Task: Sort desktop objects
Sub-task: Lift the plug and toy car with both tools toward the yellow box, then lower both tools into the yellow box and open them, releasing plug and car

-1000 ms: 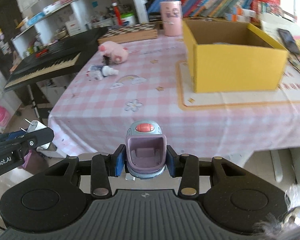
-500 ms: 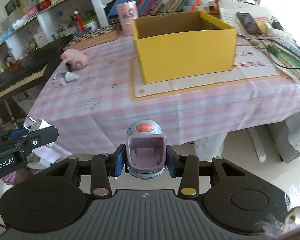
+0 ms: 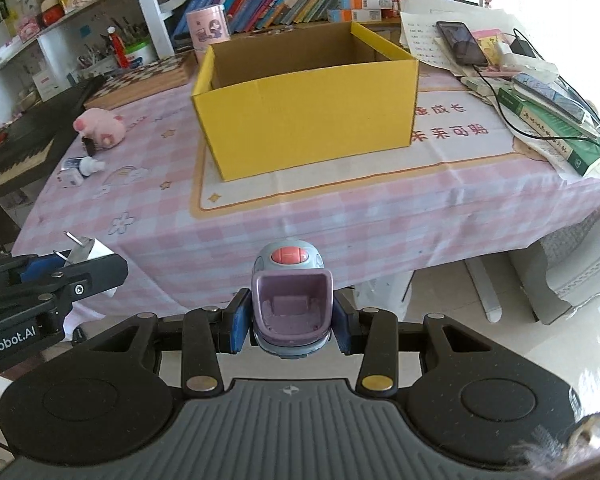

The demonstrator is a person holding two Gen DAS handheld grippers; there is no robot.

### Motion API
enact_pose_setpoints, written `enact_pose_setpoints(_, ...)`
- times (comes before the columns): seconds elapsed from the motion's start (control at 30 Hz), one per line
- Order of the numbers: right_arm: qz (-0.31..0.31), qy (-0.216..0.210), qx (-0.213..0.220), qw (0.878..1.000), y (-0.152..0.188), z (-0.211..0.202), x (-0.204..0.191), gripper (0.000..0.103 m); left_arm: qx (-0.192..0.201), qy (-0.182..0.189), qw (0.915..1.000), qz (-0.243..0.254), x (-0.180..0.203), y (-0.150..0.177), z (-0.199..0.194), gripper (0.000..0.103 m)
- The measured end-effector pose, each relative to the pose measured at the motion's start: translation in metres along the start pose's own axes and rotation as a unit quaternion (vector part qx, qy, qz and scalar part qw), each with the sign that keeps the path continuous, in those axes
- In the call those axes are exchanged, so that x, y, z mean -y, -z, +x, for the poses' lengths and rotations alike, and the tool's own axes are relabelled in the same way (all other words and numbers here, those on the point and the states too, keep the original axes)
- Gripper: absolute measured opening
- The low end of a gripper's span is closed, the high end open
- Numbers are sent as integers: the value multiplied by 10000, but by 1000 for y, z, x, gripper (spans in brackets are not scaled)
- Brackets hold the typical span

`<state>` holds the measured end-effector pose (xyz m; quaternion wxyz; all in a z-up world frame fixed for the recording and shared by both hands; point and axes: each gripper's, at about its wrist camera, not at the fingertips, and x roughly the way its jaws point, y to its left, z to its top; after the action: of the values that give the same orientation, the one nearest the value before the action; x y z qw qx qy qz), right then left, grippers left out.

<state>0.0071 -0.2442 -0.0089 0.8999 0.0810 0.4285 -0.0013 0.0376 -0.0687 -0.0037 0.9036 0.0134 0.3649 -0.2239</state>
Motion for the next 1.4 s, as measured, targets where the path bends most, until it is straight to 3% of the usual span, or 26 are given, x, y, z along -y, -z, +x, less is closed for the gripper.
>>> enact_pose_setpoints(0.5, 231, 137, -101, 9996, -35, 19, 60, 39, -112, 166, 9996, 196, 37, -37, 50, 24)
enact_pose_setpoints(0.7, 289, -8, 154, 9995, -70, 21, 87, 39, 191, -18, 9994, 291, 51, -73, 56, 24)
enact_pose_setpoints(0.97, -206, -302, 869, 9955, -132, 10, 106, 39, 653, -254, 9975, -34, 63, -123, 64, 24)
enact_pose_setpoints(1.17, -613, -645, 1230, 9884, -184, 17, 113, 39, 989, -632, 9929, -185, 63, -154, 79, 24)
enact_pose_setpoints(1.4, -1183, -976, 1109, 9819, -225, 49, 104, 39, 1027, -1047, 9888, -274, 51, -179, 104, 24)
